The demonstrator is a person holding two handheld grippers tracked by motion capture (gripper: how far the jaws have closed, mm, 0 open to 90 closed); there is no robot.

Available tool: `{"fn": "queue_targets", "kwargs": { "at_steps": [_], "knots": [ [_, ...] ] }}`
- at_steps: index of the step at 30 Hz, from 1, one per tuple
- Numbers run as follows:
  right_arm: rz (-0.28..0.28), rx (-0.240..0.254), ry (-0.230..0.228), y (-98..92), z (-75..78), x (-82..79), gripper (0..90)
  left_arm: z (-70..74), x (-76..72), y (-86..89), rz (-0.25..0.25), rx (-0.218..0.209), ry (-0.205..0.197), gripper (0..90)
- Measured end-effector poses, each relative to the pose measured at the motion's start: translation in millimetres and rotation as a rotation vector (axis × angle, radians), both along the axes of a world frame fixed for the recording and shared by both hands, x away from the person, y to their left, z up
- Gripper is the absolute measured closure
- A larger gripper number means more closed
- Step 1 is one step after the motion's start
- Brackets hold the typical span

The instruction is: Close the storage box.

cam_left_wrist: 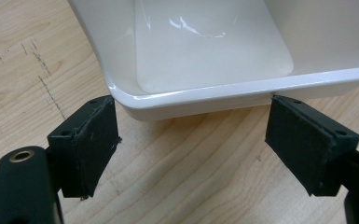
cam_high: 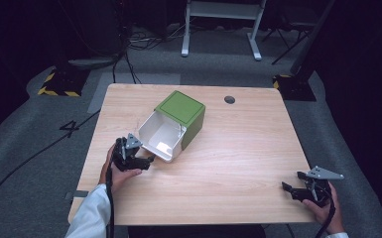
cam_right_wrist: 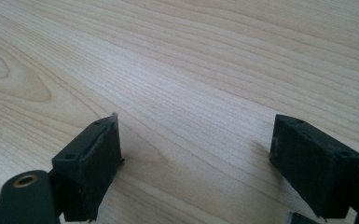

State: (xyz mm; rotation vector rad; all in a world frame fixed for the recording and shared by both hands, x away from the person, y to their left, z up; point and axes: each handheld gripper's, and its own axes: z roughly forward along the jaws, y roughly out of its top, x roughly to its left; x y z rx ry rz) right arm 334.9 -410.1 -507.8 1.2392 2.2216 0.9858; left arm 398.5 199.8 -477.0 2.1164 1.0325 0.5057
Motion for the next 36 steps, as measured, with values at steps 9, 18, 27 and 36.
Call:
{"fn": "queue_targets", "kwargs": {
  "at_steps": [9,18,27,36],
  "knots": [
    [0.0,0.0,0.0,0.0,0.0,0.0,16.2,1.4,11.0,-7.2,0.009,-0.002,-0.008,17.3],
    [0.0,0.0,0.0,0.0,0.0,0.0,16.3,5.4,22.0,-16.6,0.02,-0.022,-0.042,17.3],
    [0.0,0.0,0.0,0.0,0.0,0.0,16.3,5.3,30.6,-27.5,0.021,0.002,-0.06,16.3],
    [0.0,0.0,0.0,0.0,0.0,0.0,16.3,7.1,41.0,-36.9,0.015,0.004,-0.07,16.4]
  ]
}}
